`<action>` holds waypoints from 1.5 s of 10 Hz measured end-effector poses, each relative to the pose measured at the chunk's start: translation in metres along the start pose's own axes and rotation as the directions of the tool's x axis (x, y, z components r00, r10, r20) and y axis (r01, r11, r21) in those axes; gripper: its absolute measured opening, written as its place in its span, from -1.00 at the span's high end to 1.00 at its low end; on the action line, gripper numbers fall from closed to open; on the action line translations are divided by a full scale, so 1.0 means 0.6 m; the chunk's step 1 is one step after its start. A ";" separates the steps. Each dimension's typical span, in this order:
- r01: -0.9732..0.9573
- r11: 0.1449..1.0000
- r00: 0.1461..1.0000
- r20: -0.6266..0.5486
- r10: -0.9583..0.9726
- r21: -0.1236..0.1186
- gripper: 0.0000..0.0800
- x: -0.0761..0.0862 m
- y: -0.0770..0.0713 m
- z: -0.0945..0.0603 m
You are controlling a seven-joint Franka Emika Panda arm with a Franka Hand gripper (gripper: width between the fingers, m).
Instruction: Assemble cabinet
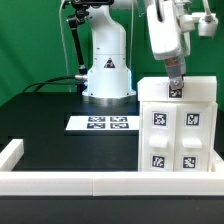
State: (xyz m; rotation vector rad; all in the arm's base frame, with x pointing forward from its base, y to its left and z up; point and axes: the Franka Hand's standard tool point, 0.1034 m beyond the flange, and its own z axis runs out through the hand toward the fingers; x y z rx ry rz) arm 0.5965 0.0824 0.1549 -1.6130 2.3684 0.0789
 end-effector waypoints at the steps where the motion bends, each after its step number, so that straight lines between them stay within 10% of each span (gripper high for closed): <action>1: -0.021 1.000 1.000 0.005 0.021 -0.002 -0.40 0.001 -0.002 -0.001; 3: -0.030 1.000 1.000 0.006 0.030 -0.001 -0.44 -0.002 -0.001 0.000; 4: -0.022 1.000 1.000 0.007 0.022 0.000 -0.85 -0.003 -0.001 -0.002; 9: 0.003 0.999 0.998 0.067 -0.005 0.036 -1.00 -0.029 -0.005 -0.032; 11: 0.260 0.965 0.965 0.031 -0.259 -0.024 -0.99 -0.028 -0.002 -0.029; 15: 0.722 0.690 0.691 0.057 -0.720 -0.049 -0.99 -0.048 -0.013 -0.035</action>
Offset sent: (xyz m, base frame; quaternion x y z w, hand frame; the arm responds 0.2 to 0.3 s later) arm 0.0000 0.0000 0.0000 0.0000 0.0000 0.0000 1.0000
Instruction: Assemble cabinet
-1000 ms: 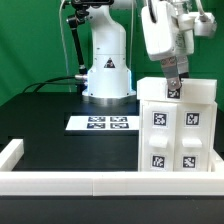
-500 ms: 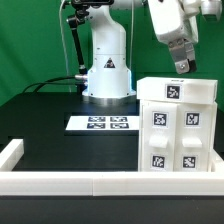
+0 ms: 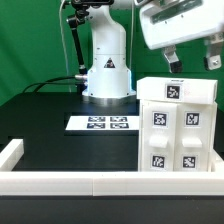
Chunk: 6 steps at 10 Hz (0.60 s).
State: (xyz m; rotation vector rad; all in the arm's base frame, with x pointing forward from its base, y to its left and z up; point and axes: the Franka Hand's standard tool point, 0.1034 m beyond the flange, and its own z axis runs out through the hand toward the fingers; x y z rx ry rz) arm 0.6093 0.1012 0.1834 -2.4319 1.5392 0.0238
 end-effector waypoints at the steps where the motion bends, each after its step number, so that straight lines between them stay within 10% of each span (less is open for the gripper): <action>1: 0.043 0.999 0.999 -0.001 -0.043 0.004 -0.99 0.001 -0.003 -0.002; 4: 0.257 0.967 0.967 -0.003 -0.257 0.002 -0.99 0.001 -0.002 -0.001; 6: 0.579 0.813 0.814 -0.029 -0.581 -0.061 -0.99 0.008 0.002 -0.002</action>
Offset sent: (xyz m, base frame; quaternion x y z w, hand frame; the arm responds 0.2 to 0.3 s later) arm 0.0000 0.0000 0.0000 0.0000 0.0000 -0.1938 0.9810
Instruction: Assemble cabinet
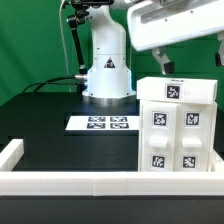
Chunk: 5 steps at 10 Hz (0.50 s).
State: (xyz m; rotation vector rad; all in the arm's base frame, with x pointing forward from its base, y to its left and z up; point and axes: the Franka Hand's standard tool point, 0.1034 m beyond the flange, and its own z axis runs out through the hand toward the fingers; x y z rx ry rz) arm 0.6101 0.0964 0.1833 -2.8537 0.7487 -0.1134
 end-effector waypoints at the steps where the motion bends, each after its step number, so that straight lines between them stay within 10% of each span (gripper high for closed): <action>1: 0.153 0.988 0.988 -0.006 -0.154 -0.017 -0.99 0.001 0.002 0.000; 5: 0.506 0.862 0.863 0.028 -0.505 -0.029 -0.99 0.001 0.008 -0.002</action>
Offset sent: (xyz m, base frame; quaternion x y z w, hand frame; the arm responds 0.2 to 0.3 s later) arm 0.0001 -0.0061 0.0045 -0.0169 -0.0460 -0.1769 0.9830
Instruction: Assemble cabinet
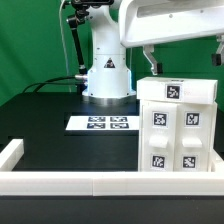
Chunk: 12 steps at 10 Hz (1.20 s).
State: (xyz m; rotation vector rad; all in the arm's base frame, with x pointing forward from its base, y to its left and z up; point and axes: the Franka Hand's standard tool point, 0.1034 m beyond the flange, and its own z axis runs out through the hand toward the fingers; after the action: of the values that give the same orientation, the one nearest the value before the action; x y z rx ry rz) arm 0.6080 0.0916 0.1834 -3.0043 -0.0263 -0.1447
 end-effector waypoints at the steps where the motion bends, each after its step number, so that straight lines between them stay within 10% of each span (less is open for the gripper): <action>1: 0.041 0.999 0.999 0.000 -0.041 0.000 -0.99 0.000 0.000 0.000; 4: 0.430 0.902 0.902 -0.025 -0.431 -0.035 -0.99 0.002 0.007 0.004; 12: 0.873 0.488 0.488 0.059 -0.871 -0.011 -0.99 -0.024 0.023 0.043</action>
Offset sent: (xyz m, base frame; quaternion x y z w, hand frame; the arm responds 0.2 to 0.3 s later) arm -0.0113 0.0031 -0.0060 -0.0289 0.0636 -0.4630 0.8836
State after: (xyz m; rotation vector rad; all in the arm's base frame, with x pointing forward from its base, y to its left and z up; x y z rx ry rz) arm 0.5964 0.0810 0.1544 -2.6704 -1.5941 -0.1647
